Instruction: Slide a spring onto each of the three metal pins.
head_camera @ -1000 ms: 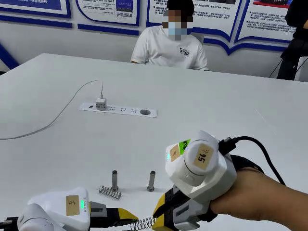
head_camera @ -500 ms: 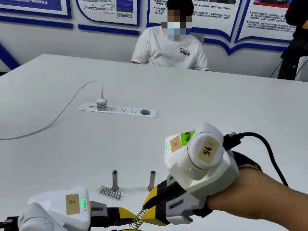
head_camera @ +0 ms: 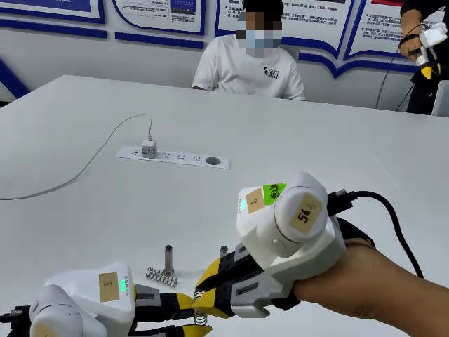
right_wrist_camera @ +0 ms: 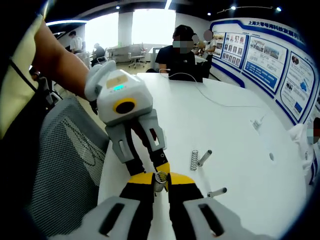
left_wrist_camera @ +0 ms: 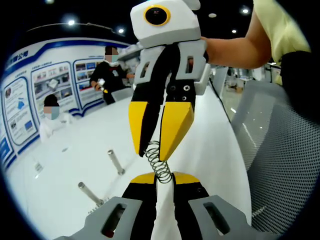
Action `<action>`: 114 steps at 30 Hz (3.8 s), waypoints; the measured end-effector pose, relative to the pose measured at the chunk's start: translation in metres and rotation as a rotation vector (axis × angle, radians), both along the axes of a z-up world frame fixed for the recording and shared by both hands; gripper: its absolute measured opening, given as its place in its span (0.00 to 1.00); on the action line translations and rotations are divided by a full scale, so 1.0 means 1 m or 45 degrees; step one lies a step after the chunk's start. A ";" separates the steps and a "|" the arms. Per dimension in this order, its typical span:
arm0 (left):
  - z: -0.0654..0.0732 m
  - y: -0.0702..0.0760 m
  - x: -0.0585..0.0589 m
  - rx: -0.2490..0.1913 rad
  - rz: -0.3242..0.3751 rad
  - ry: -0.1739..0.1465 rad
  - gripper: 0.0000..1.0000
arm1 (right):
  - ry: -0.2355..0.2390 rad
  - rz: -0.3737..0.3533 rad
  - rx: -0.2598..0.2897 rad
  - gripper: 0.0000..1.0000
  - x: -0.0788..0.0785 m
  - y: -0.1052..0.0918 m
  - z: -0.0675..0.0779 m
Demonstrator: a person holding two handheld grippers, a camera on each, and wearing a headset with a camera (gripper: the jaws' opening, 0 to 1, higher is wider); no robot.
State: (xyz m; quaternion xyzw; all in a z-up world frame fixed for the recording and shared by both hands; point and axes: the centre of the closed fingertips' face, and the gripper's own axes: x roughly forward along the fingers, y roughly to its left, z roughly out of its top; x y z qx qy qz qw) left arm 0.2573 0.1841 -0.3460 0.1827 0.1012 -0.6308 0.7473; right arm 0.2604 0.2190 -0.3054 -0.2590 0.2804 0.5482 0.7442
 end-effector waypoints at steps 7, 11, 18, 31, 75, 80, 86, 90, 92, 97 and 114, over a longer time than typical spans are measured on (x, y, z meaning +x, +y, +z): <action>0.000 -0.001 0.001 -0.004 0.003 0.001 0.12 | -0.009 -0.006 -0.004 0.11 0.001 -0.002 0.000; -0.001 -0.003 -0.001 -0.005 -0.003 0.019 0.19 | -0.022 -0.013 -0.014 0.11 0.005 -0.004 0.000; -0.002 0.004 0.004 -0.011 0.039 0.045 0.25 | -0.030 -0.036 -0.016 0.11 0.011 -0.011 0.003; 0.000 0.027 0.024 -0.038 0.164 0.068 0.37 | -0.067 -0.091 -0.014 0.11 0.028 -0.025 0.016; -0.010 0.062 0.047 -0.047 0.336 0.129 0.57 | -0.107 -0.338 0.023 0.11 0.108 -0.058 0.011; -0.011 0.062 0.048 -0.048 0.336 0.130 0.57 | -0.097 -0.343 0.023 0.11 0.110 -0.058 0.006; -0.011 0.063 0.048 -0.048 0.338 0.130 0.56 | -0.088 -0.347 0.018 0.11 0.111 -0.058 -0.001; -0.012 0.063 0.048 -0.045 0.340 0.133 0.56 | -0.082 -0.351 0.015 0.11 0.111 -0.059 -0.007; -0.013 0.064 0.048 -0.043 0.339 0.134 0.56 | -0.077 -0.352 0.008 0.11 0.111 -0.058 -0.012; -0.012 0.063 0.048 -0.043 0.336 0.134 0.56 | -0.066 -0.356 -0.013 0.12 0.110 -0.059 -0.024; -0.014 0.064 0.048 -0.042 0.340 0.140 0.55 | -0.036 -0.369 -0.104 0.11 0.112 -0.066 -0.044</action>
